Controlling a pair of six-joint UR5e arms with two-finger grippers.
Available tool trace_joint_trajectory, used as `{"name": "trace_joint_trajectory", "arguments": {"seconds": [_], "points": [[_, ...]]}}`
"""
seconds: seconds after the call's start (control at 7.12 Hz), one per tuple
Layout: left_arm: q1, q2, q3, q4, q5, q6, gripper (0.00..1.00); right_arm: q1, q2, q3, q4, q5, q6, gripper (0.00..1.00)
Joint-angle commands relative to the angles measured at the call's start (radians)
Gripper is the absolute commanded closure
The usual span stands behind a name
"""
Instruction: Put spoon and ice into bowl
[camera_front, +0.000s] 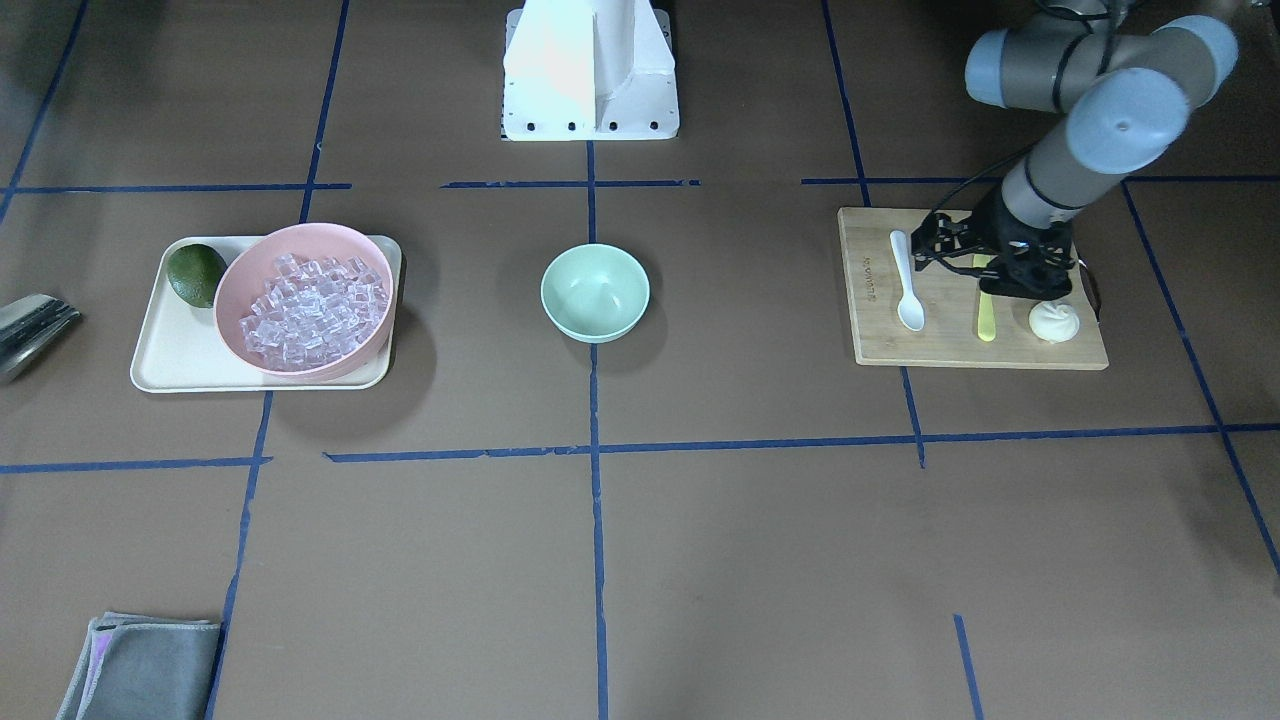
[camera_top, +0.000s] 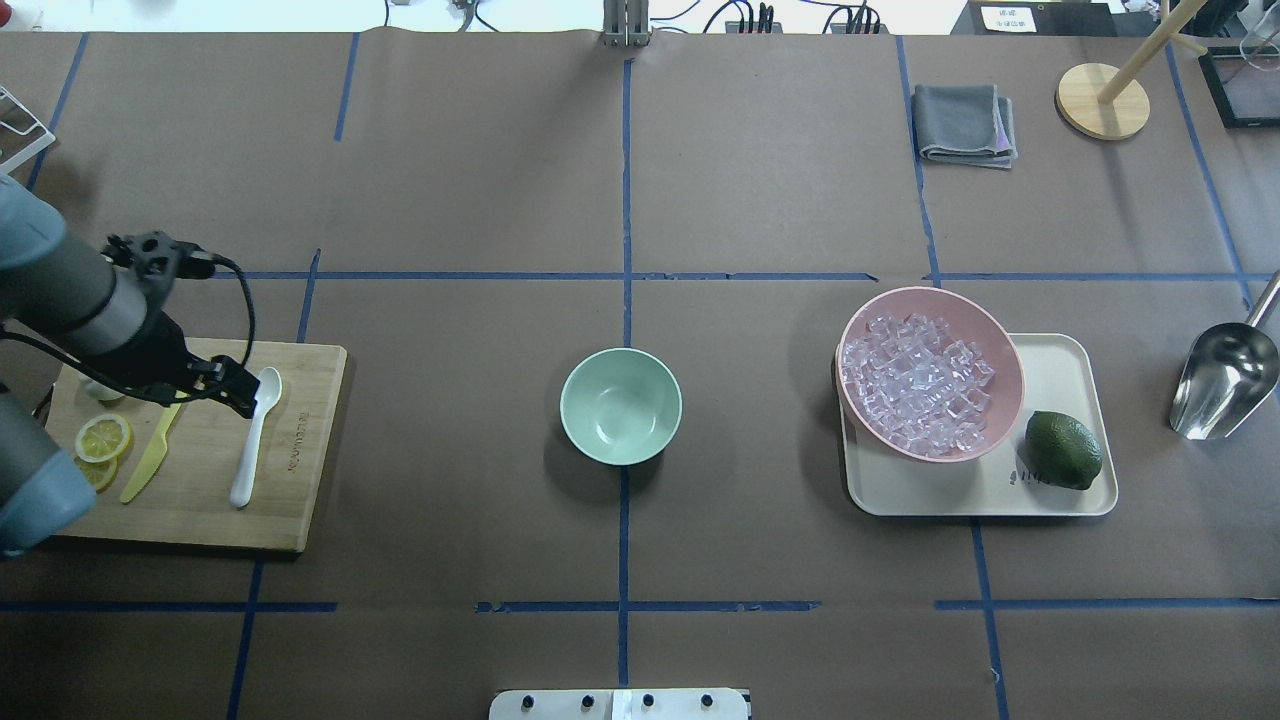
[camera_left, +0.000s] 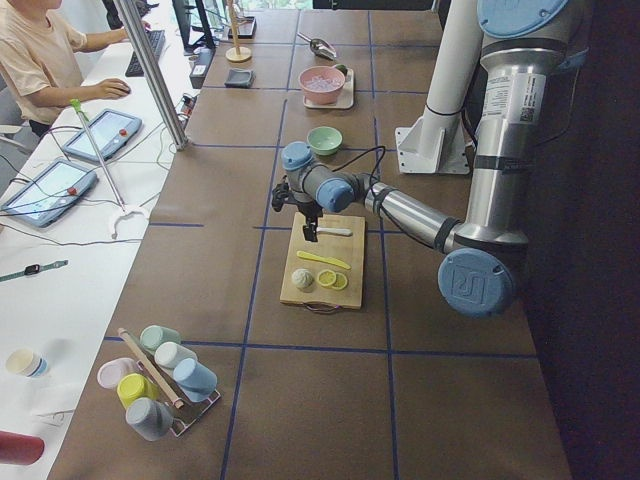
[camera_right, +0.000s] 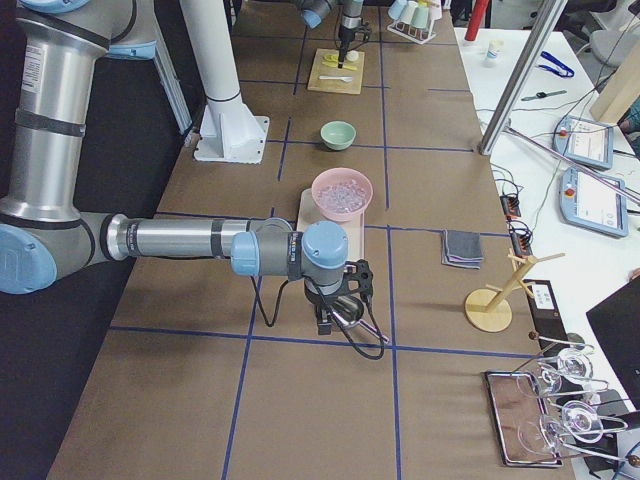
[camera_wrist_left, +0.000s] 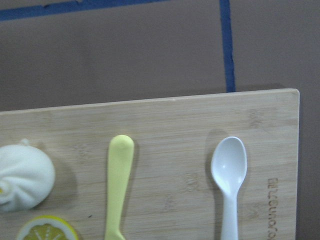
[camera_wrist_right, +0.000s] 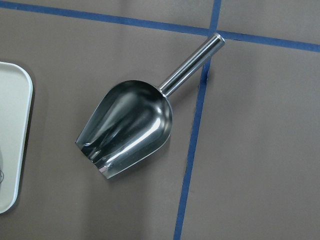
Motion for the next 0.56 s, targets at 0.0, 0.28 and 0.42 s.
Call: {"name": "trace_joint_trajectory", "arguments": {"seconds": [0.0, 0.28, 0.42], "points": [[0.069, -0.036, 0.02, -0.002, 0.027, -0.091, 0.05, -0.003, 0.0, -0.006, 0.001, 0.006, -0.002, 0.01], [0.083, -0.037, 0.046, -0.002, 0.027, -0.092, 0.15, -0.021, 0.003, -0.007, 0.001, 0.006, -0.001, 0.01], [0.083, -0.046, 0.067, -0.008, 0.027, -0.092, 0.2, -0.022, 0.003, -0.007, 0.001, 0.007, -0.001, 0.01]]}}
